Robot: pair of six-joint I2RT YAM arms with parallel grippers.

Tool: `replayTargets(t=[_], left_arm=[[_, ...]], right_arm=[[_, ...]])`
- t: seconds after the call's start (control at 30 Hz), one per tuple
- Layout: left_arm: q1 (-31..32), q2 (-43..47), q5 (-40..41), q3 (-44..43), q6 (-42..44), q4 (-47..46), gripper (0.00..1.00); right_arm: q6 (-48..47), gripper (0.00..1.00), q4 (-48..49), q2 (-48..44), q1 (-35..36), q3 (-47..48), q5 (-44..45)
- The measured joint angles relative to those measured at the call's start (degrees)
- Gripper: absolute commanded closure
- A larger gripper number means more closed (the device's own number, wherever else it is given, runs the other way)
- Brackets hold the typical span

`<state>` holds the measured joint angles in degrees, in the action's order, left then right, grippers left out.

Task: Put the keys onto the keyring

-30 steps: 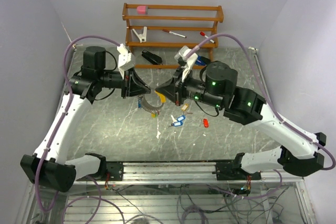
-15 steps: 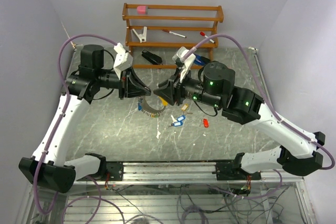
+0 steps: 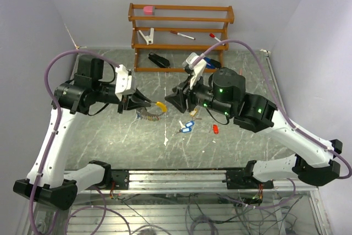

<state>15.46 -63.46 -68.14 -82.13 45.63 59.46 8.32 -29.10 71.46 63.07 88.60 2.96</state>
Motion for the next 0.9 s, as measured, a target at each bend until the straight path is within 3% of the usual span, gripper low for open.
replayTargets(t=[0.27, 0.5, 0.7, 0.9], left_arm=[[0.0, 2.1, 6.3, 0.4, 15.7, 8.2, 0.93], [0.0, 6.3, 9.1, 3.5, 24.8, 9.6, 0.93], [0.0, 12.5, 10.1, 10.1, 27.4, 5.5, 0.93], [0.0, 13.8, 10.1, 10.7, 30.1, 3.3, 0.93]], right_arm=[[0.7, 0.31, 0.1, -2.4, 0.0, -3.4, 7.4], [0.1, 0.28, 0.1, -1.0, 0.0, -4.7, 8.2], [-1.6, 0.28, 0.1, -0.1, 0.0, -6.0, 6.6], [-3.0, 0.28, 0.5, -0.3, 0.0, -7.5, 5.4]])
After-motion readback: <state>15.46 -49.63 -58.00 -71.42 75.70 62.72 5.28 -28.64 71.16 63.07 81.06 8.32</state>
